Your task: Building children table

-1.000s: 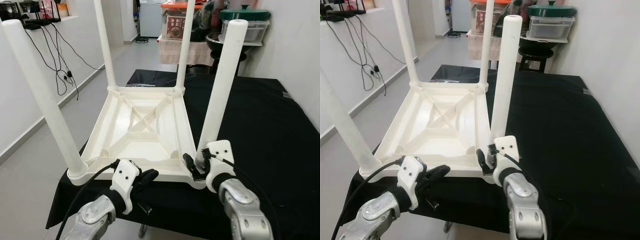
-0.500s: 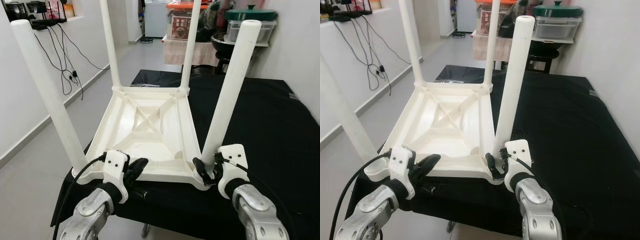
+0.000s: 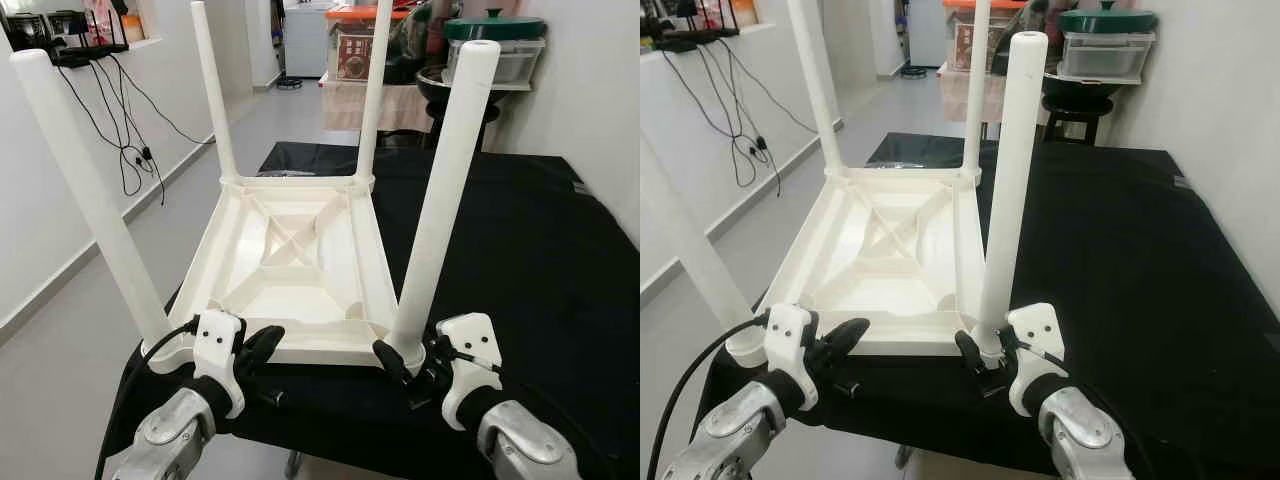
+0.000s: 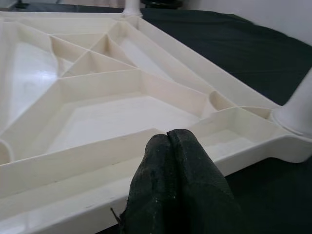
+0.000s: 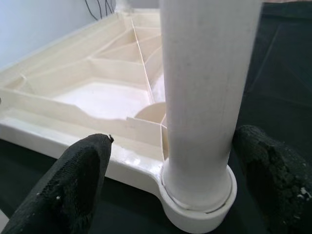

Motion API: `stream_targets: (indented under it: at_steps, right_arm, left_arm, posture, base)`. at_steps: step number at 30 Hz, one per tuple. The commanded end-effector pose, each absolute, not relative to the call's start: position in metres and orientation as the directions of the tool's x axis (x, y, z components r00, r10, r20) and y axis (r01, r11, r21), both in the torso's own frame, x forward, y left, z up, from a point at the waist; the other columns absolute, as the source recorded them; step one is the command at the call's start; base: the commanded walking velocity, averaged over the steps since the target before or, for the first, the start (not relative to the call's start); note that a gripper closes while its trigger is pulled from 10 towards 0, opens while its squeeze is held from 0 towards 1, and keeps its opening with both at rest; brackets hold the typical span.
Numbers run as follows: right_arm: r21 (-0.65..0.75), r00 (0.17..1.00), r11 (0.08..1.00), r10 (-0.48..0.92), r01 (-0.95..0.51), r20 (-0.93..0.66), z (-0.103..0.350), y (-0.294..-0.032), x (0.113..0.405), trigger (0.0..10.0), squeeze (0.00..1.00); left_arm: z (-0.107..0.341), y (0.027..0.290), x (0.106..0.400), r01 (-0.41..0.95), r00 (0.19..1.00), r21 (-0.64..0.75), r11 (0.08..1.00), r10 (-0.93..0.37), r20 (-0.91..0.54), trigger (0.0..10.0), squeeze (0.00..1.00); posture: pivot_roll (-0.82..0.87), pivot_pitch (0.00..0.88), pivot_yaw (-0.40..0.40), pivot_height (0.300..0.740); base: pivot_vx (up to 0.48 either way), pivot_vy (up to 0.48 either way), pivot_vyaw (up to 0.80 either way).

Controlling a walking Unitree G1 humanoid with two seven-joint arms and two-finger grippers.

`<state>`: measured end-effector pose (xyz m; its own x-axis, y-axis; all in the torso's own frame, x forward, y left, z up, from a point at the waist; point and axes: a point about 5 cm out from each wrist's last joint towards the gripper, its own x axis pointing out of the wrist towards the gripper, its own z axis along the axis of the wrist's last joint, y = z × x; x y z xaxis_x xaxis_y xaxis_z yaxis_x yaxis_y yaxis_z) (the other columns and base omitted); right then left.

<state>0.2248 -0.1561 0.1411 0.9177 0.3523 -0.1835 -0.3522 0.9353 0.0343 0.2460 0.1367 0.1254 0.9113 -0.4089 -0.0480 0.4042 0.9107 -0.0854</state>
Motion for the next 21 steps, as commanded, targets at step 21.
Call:
stream_targets:
  at_steps: [21]
  right_arm:
    - [-0.042,0.781,0.826,0.513,-0.562,-0.357,0.130,-0.166,0.209,10.0,0.00]
  left_arm:
    - [0.123,0.131,0.231,0.498,0.867,0.070,0.864,-0.496,-0.051,10.0,0.00]
  posture:
    - [-0.09,0.000,-0.017,0.740]
  base:
    - [0.000,0.227,0.00]
